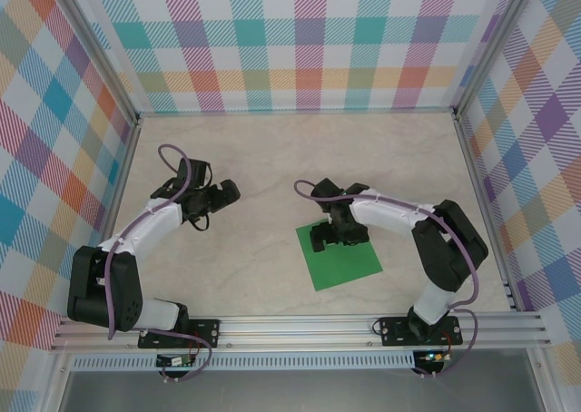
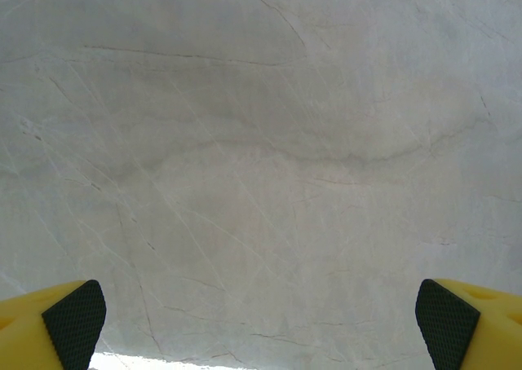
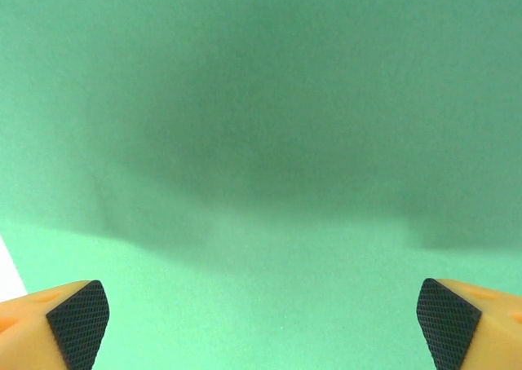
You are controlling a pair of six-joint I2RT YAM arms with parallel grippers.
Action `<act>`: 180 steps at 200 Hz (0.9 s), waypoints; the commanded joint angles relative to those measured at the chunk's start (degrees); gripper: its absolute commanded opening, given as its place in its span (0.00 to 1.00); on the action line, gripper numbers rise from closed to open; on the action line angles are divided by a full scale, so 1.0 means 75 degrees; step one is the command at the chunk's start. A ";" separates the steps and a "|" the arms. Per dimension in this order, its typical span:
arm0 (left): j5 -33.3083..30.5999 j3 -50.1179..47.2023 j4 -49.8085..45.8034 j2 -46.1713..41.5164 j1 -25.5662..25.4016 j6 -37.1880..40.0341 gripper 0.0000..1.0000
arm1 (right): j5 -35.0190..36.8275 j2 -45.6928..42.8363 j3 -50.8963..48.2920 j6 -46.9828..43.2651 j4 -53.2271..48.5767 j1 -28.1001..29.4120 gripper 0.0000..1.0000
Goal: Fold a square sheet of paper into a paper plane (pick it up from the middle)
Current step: Fold the square sheet of paper in half at the center of the table.
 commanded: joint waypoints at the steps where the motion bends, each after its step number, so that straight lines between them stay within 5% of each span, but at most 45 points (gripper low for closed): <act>1: -0.0060 -0.0115 -0.0073 -0.0106 -0.0099 -0.0155 1.00 | -0.0261 0.0152 -0.0366 0.0178 -0.0105 0.0066 1.00; 88: -0.0078 -0.0110 -0.0097 -0.0098 -0.0117 -0.0157 1.00 | -0.0159 0.0923 -0.0710 0.0422 0.0307 0.0053 0.90; 139: 0.0031 -0.0275 -0.0039 -0.0264 -0.0162 -0.0353 1.00 | -0.0051 -0.0008 -0.0589 0.0622 0.0487 0.0060 0.66; 180: 0.0416 -0.0897 0.0772 -0.0579 -0.0405 -0.1095 1.00 | -0.1964 -0.0785 -0.0564 0.1139 0.1867 0.0054 0.36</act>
